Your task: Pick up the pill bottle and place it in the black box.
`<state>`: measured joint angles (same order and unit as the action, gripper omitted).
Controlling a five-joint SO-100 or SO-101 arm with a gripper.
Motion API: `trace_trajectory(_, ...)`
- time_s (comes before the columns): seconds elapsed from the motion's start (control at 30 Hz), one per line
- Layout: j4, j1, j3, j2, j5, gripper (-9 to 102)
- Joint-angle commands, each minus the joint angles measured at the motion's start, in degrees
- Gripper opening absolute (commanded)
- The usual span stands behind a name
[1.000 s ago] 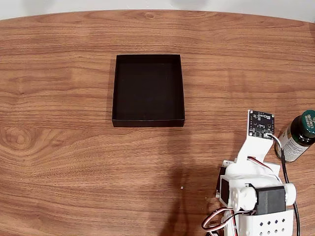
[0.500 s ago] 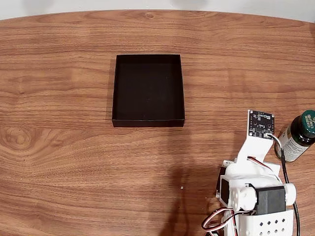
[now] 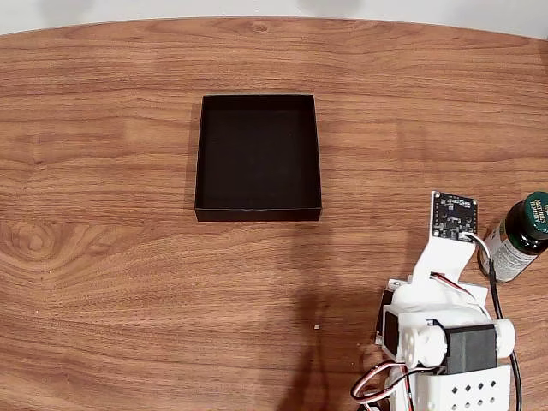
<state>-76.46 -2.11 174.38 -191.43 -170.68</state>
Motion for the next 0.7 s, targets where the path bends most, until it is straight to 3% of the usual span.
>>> trace_trajectory(0.0,-9.8,0.5,-0.8,0.1,-0.3,0)
trace_trajectory(0.67,-9.8,2.5,-0.8,0.1,-0.2,0)
